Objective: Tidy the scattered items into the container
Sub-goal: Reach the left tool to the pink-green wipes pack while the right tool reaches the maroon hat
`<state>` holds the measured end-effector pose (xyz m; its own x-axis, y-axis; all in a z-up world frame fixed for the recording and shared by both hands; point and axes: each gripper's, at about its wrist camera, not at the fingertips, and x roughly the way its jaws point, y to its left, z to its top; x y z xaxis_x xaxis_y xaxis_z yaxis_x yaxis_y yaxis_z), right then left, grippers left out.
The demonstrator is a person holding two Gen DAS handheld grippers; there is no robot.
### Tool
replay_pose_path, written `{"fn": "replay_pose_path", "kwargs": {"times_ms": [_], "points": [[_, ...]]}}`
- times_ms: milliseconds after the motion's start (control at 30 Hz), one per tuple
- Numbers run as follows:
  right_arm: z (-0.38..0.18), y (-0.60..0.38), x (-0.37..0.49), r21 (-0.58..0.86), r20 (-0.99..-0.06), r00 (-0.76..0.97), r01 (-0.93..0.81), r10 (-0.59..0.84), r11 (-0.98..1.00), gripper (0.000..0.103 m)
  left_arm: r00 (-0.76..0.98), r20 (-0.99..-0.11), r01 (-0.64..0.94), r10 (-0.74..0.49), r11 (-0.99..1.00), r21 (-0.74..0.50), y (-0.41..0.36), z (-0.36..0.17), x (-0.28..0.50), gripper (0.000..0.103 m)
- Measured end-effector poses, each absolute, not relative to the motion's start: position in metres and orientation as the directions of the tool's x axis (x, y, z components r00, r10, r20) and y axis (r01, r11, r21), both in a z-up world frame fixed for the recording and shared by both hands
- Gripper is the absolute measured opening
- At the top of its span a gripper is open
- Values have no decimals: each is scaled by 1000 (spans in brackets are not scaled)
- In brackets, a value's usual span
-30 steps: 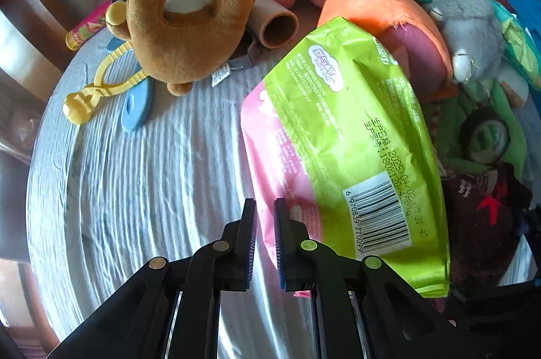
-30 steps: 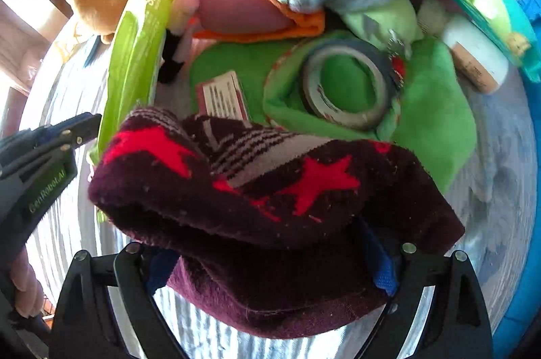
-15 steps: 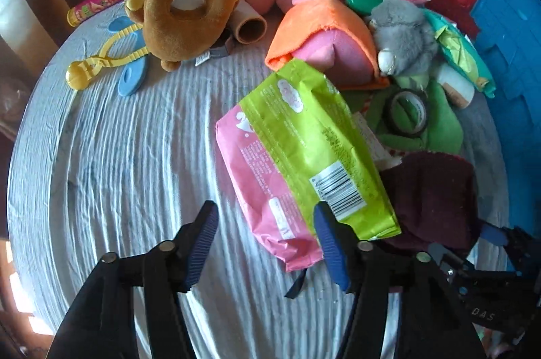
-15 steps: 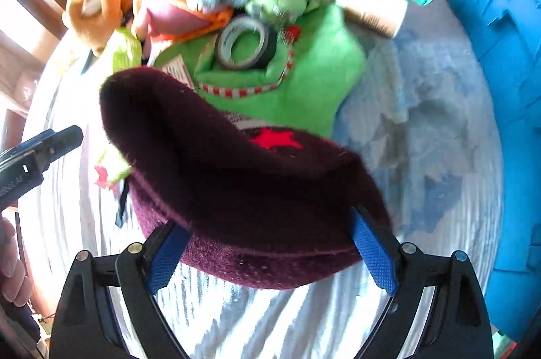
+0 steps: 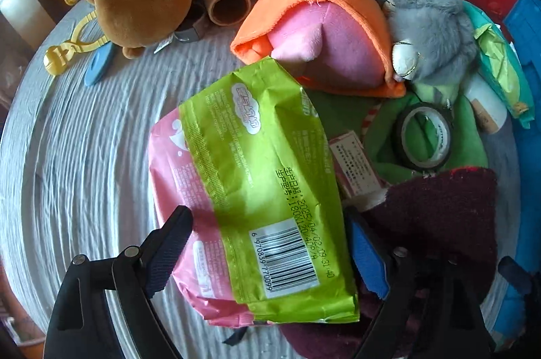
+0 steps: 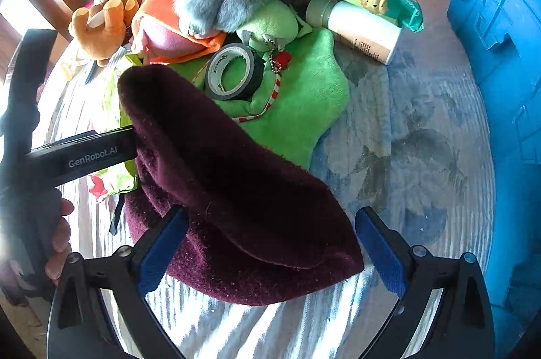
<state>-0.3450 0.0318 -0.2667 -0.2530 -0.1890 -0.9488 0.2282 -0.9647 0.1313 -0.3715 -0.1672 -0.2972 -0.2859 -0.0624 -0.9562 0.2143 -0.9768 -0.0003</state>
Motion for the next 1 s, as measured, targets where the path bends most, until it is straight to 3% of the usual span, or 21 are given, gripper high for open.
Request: {"fn": "replay_pose_path", "kwargs": {"times_ms": [167, 333, 467, 533, 600, 667, 833, 1000], "points": [[-280, 6, -338, 162, -952, -209, 280, -224, -946, 101, -287, -953, 166, -101, -985, 54, -173, -293, -342, 61], [-292, -33, -319, 140, -961, -176, 357, -214, -923, 101, -272, -954, 138, -124, -986, 89, -193, -293, -291, 54], [-288, -46, -308, 127, -959, -188, 383, -211, -915, 101, -274, -954, 145, -120, -986, 83, -209, -289, -271, 55], [-277, -40, -307, 107, -952, -229, 376, -205, -920, 101, -286, -953, 145, -103, -987, 63, -213, -284, -270, 60], [-270, -36, -305, 87, -948, -253, 373, -191, -924, 103, -295, -949, 141, -108, -988, 68, -213, -284, -272, 75], [-267, -33, -301, 69, -947, -267, 373, -179, -925, 103, -303, -945, 135, -125, -987, 88, -211, -285, -276, 82], [-270, -37, -283, 41, -945, -284, 389, -162, -920, 103, -286, -951, 128, -121, -988, 87, -211, -297, -286, 83], [-284, -45, -280, 11, -941, -303, 411, -148, -911, 103, -300, -937, 72, -180, -983, 166, -199, -306, -282, 85]]}}
